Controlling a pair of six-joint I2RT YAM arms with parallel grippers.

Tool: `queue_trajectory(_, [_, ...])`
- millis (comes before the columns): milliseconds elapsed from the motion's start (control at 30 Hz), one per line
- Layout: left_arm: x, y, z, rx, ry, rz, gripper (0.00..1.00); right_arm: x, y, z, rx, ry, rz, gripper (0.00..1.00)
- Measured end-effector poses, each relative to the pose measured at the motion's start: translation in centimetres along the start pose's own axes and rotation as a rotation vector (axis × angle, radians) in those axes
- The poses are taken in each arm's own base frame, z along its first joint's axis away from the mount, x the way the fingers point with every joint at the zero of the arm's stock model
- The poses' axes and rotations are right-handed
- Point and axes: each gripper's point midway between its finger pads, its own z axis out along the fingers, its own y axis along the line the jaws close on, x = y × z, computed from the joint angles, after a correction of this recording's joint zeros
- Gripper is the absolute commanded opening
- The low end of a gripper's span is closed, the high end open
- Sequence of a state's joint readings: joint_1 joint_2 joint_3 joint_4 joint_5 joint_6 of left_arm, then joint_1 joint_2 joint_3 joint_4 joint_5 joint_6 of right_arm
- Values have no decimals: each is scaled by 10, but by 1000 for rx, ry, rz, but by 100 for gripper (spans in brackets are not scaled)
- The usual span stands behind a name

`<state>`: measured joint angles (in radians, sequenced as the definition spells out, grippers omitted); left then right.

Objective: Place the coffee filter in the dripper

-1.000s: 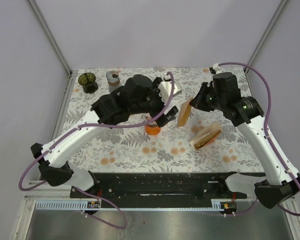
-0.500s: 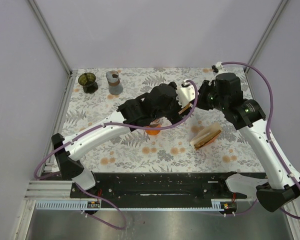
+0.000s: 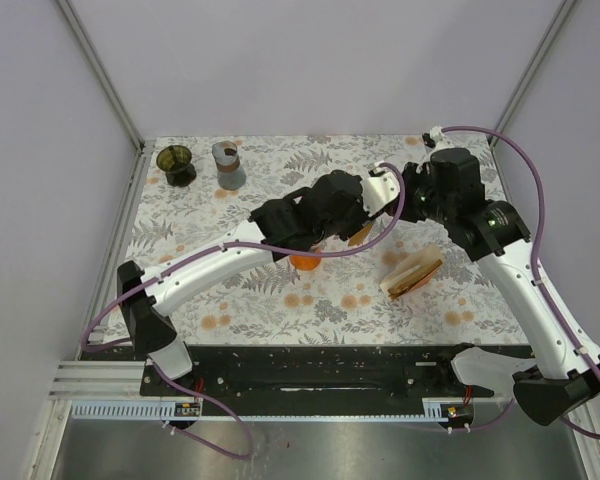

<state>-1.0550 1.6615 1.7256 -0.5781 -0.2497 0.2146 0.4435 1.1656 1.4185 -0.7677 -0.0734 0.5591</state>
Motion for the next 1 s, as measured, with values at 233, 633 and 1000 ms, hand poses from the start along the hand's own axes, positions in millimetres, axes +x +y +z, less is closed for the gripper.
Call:
queue_trajectory(233, [11,2,2,10,56,-17,0,-2,4,-3,-19,-7,-8,0])
queue_trajectory(633, [36,53,-23,11,130,-142,0,7,34,24,-102,72,-87,41])
queue_trajectory(1000, [42,119,-85,-206,39,-363,0,13,117,42,-274,-23,-225,72])
